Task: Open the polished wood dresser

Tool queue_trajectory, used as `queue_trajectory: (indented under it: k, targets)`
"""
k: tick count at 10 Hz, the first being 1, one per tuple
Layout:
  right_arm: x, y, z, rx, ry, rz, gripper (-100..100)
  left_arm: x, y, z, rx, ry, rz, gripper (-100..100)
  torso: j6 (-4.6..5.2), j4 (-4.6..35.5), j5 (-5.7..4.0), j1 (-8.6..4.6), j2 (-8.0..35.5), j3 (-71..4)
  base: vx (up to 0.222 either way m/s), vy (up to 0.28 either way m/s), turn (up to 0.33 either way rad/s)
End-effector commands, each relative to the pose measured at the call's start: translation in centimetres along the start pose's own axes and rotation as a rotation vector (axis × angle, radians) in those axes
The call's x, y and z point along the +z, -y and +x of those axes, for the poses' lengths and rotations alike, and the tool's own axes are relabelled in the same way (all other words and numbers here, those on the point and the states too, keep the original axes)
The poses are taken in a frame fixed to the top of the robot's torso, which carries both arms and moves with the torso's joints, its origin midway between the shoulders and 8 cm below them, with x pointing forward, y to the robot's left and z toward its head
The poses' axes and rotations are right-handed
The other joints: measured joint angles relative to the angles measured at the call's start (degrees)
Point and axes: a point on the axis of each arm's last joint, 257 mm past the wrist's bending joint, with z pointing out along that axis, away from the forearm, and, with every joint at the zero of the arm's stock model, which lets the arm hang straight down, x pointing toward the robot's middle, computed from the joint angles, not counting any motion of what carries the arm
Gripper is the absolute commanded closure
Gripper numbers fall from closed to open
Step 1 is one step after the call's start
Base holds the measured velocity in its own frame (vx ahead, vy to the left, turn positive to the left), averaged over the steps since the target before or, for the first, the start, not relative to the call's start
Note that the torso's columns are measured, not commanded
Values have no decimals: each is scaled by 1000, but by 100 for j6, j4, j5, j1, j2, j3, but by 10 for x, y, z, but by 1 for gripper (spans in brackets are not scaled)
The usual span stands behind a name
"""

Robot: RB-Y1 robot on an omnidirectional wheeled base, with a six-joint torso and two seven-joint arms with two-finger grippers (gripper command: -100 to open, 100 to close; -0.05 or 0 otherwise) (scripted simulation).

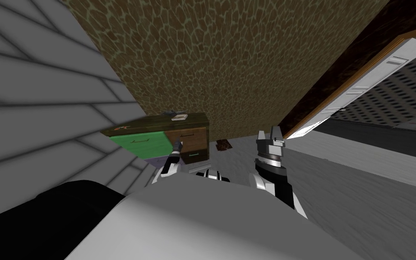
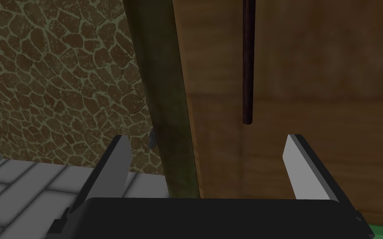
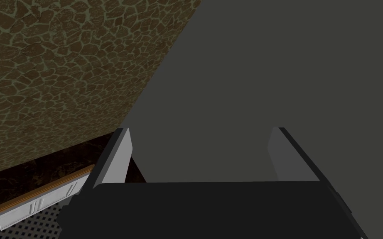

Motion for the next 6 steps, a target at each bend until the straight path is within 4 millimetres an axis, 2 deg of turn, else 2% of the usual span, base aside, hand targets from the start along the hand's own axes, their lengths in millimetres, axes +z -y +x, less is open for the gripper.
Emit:
queue_trajectory:
  k: [1, 2, 3, 6]
  targets:
    - [0, 0, 0, 0, 0, 0, 0, 5, 2, -4, 46, -31, 4, -100, 0, 3, -1, -3, 9, 6, 25, 10, -1]
    - [0, 0, 0, 0, 0, 0, 0, 6, 0, -5, 59, -39, 2, -100, 0, 3, -1, -2, 9, 6, 35, 12, -2]
    - [0, 0, 0, 0, 0, 0, 0, 8, -7, -6, 65, -41, -10, -100, 0, 1, 0, -1, 4, 3, 132, 49, -7]
    - [0, 0, 0, 0, 0, 0, 0, 8, -11, -3, 25, -13, -15, -100, 0, -5, 1, 3, -14, -10, 158, 50, -8]
